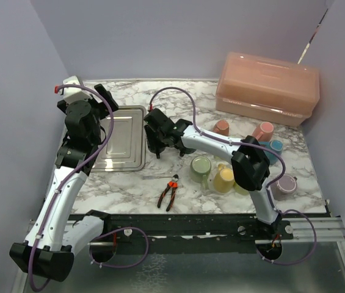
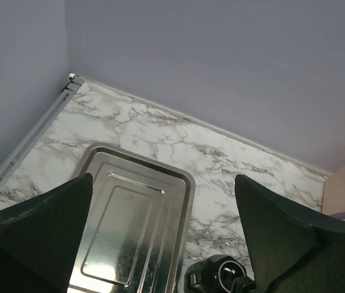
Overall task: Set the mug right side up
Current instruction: Turn over the cup at the center of the board.
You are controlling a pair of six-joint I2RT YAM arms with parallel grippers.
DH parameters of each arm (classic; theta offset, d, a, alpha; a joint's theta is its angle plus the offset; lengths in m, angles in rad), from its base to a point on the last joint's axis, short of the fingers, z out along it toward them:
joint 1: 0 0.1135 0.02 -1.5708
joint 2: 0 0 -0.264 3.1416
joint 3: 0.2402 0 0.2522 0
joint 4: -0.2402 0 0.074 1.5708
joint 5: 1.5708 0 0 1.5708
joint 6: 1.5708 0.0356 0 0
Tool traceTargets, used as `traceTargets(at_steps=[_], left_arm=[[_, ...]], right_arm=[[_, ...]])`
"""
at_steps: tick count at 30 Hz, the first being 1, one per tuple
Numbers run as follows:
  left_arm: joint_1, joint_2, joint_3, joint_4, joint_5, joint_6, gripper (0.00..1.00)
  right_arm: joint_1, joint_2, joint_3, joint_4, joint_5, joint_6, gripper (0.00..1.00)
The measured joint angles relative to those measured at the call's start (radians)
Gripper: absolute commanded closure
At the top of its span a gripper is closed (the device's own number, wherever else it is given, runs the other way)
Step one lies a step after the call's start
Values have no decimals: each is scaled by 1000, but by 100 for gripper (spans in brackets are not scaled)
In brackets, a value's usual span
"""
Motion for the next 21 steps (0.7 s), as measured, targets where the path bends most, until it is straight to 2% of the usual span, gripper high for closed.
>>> traceTargets(at_steps=[4, 7, 12, 17, 21], left_arm=[[-3, 0, 0, -5, -17, -2, 1], [-3, -3, 0, -8, -28, -2, 1], [-6, -10, 0, -10, -40, -2, 1], [-11, -10, 0, -10, -50, -2, 1], [-16, -10, -2, -10, -61, 0, 1]], right_arm=[[0, 47, 32, -35, 30, 21, 62], [0, 60, 36, -44, 41, 32, 66], [0, 83, 71, -75, 63, 31, 68], [0, 97, 92, -96, 74, 20, 62], [0, 119, 117, -97, 89, 1, 62]])
